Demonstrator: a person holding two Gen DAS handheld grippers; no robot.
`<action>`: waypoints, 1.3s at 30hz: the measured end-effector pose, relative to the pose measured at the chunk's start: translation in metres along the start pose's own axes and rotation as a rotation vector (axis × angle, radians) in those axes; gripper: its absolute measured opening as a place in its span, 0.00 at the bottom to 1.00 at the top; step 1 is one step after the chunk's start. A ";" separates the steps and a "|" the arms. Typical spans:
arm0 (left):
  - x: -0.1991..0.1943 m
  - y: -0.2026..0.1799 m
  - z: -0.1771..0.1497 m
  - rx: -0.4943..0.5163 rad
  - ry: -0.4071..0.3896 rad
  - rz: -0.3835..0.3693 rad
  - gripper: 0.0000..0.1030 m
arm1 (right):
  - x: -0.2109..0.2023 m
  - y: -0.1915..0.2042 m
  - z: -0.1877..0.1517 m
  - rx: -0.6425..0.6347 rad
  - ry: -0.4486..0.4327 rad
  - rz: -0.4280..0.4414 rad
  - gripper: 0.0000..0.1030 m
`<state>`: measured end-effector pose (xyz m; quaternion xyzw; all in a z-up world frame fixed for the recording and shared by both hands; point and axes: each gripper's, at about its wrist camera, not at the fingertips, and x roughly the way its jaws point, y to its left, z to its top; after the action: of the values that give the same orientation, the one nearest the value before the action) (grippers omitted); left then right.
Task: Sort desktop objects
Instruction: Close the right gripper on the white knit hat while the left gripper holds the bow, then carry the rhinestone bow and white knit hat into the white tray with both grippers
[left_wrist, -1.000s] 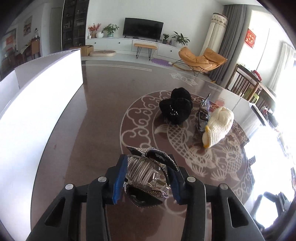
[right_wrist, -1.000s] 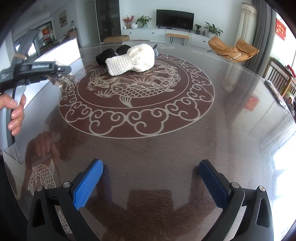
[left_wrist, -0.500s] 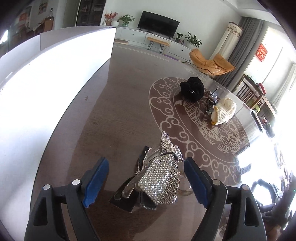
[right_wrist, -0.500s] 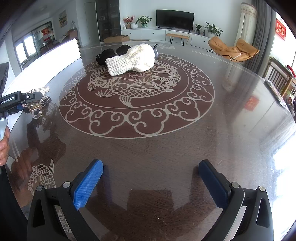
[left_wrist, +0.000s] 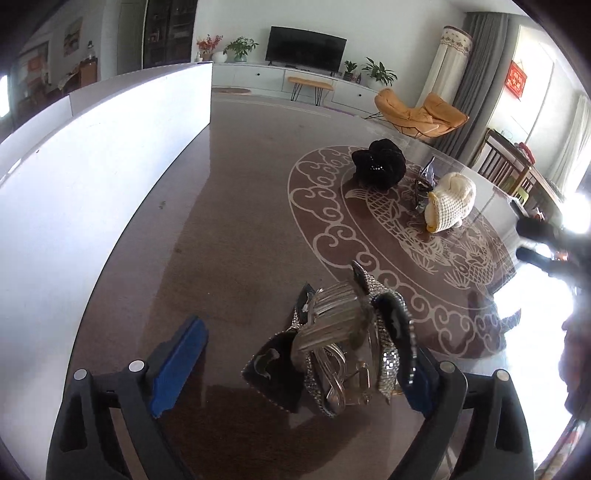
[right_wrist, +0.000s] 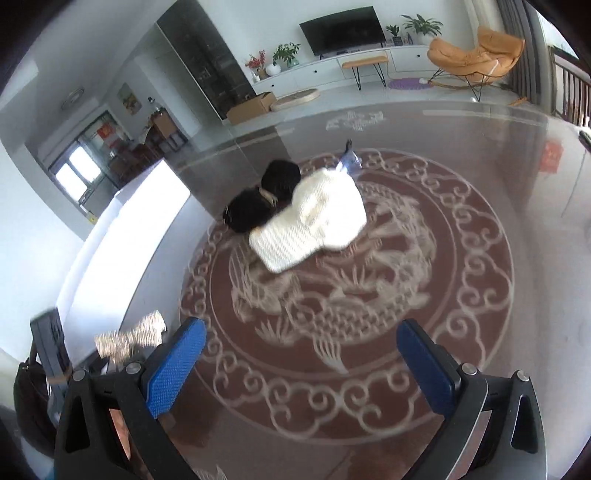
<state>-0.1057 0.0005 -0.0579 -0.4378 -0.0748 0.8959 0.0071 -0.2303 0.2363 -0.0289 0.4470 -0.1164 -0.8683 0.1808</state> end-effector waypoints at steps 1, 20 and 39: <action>0.002 -0.006 -0.001 0.040 0.012 0.035 0.93 | 0.011 0.005 0.018 0.005 -0.013 -0.032 1.00; 0.007 -0.020 -0.006 0.129 0.037 0.082 0.97 | -0.007 0.004 -0.081 -0.389 0.097 -0.165 0.78; 0.007 -0.020 -0.008 0.128 0.042 0.086 1.00 | -0.005 0.003 -0.102 -0.331 0.070 -0.225 1.00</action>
<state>-0.1051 0.0217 -0.0656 -0.4580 0.0017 0.8890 -0.0020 -0.1434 0.2314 -0.0829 0.4515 0.0848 -0.8741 0.1577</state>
